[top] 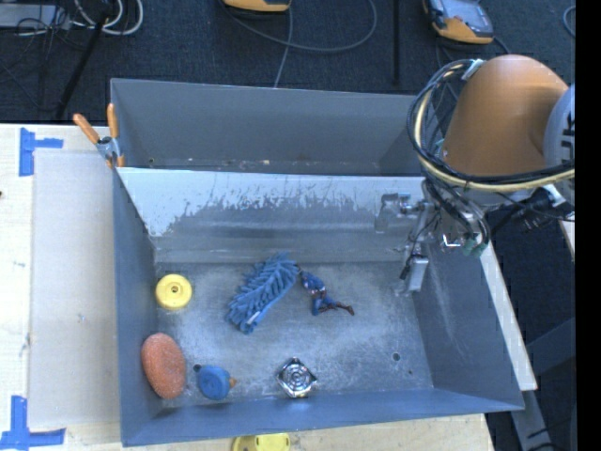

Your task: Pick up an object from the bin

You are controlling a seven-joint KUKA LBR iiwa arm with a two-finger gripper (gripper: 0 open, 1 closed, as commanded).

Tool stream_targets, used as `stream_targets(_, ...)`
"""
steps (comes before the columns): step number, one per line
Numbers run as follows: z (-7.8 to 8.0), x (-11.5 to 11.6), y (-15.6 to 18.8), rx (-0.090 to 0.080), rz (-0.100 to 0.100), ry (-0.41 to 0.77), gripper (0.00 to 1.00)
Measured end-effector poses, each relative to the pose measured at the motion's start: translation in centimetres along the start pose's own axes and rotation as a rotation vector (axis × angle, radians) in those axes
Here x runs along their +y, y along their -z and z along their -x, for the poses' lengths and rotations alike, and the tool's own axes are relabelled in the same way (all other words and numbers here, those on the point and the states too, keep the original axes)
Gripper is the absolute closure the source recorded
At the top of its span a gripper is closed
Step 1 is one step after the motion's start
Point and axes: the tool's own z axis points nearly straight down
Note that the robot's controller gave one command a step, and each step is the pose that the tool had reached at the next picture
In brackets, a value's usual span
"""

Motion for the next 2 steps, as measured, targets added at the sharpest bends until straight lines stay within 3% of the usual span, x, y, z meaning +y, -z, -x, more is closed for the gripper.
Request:
stream_targets(1,0.1,0.0,0.5,-0.008,0.000,0.001,0.00)
stream_targets(2,1.5,3.5,-5.2,-0.014,-0.002,0.066,0.00)
